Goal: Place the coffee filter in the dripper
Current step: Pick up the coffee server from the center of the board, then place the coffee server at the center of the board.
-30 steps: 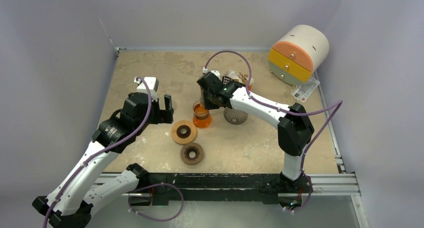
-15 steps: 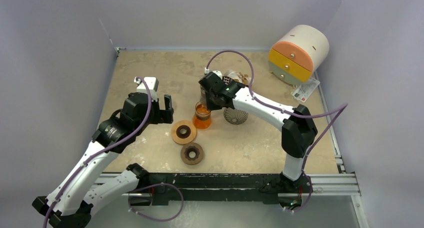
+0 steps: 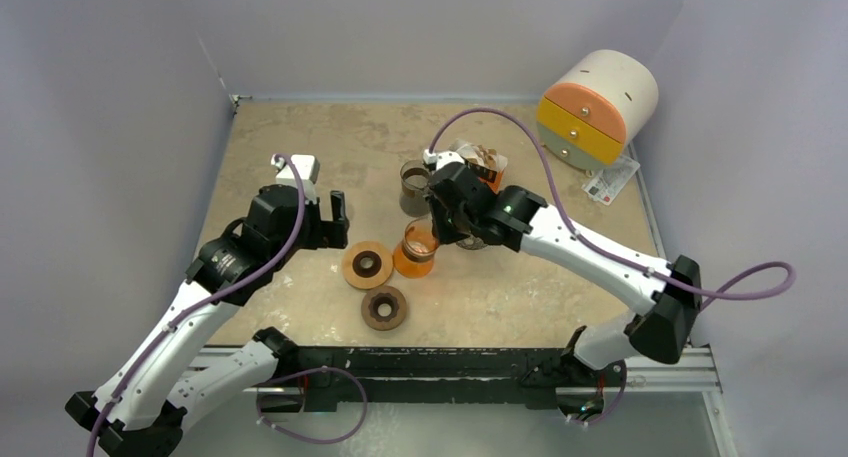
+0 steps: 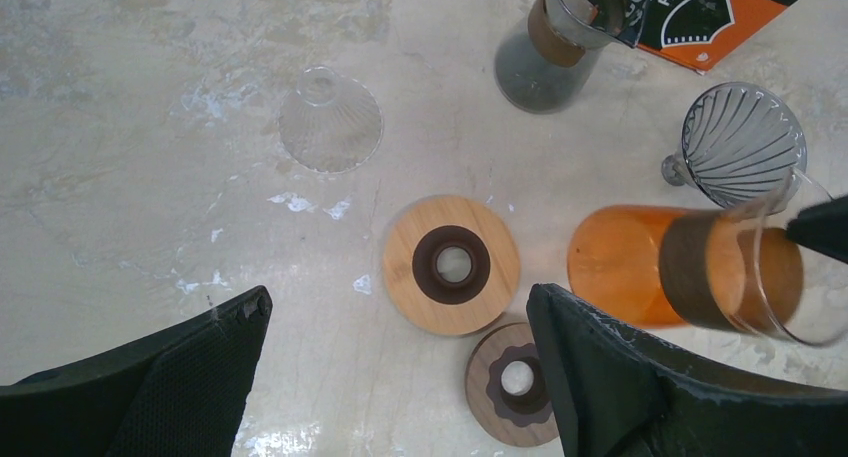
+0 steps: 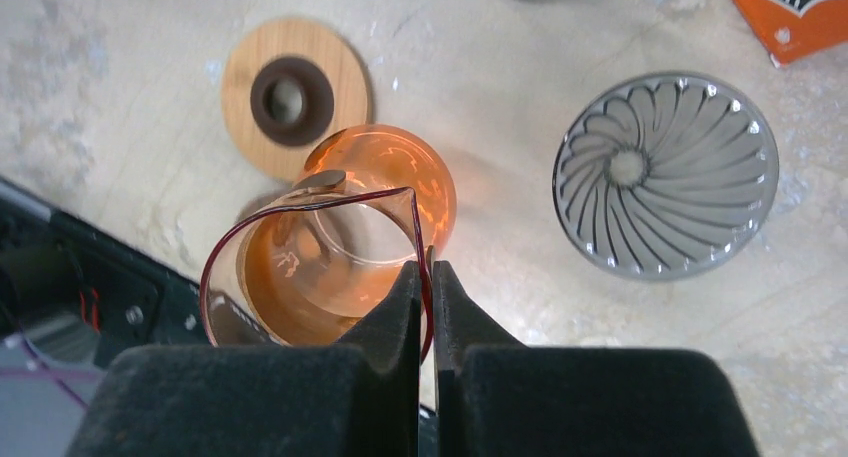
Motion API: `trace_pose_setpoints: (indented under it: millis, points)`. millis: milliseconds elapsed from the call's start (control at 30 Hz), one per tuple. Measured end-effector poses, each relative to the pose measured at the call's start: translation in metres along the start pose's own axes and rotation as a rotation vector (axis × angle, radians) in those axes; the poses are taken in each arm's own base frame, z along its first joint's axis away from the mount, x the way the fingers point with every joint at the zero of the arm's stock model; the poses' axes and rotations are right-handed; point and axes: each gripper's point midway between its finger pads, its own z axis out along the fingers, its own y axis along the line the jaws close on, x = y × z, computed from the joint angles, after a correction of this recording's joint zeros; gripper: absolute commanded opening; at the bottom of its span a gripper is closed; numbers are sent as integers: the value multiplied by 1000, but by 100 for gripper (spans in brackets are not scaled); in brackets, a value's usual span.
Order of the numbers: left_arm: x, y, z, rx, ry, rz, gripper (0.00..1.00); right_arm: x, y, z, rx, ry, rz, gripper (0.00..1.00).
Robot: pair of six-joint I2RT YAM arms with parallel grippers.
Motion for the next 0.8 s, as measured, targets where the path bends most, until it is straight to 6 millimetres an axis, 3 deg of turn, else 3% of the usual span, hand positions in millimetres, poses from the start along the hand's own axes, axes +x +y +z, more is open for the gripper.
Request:
trace_pose_setpoints:
  millis: [133, 300, 533, 800]
  points:
    - [4, -4, 3, 13, 22, 5, 100, 21, 1, -21, -26, 14, -70, 0]
    - [7, -8, 6, 29, 41, 9, 99, 50, -7, -32, -25, 60, -124, 0]
    - [10, -11, 9, 40, 63, 14, 98, 91, -33, -35, 28, 130, -147, 0]
    - [13, -12, 13, 35, 79, 18, 97, 114, -50, -30, 82, 149, -135, 0]
